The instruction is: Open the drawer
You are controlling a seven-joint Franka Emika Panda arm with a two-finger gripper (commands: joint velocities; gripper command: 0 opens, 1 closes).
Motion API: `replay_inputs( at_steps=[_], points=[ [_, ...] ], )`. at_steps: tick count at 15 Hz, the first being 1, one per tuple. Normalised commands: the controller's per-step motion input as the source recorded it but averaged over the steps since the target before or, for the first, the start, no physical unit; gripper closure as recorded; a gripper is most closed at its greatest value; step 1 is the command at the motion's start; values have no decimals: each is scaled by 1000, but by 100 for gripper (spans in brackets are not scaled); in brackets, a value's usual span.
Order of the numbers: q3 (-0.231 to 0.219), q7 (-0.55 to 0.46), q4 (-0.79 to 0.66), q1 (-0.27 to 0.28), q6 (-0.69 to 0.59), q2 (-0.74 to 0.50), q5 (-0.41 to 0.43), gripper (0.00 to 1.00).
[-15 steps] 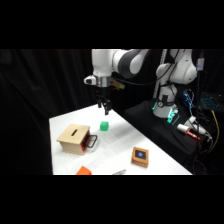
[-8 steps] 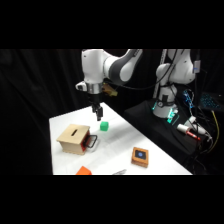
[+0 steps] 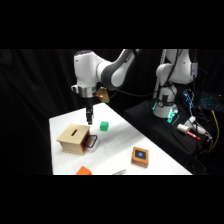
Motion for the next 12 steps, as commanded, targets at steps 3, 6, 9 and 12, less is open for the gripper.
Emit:
replay_inputs(
  at_steps=[3,6,9,12],
  points=[
    [-115,367,144,172,108,132,58,0],
    [-127,302,87,175,114,124,31,0],
    [-131,225,57,133,154,149,63,0],
    [-131,182,37,95,218,177,94,0]
  ],
)
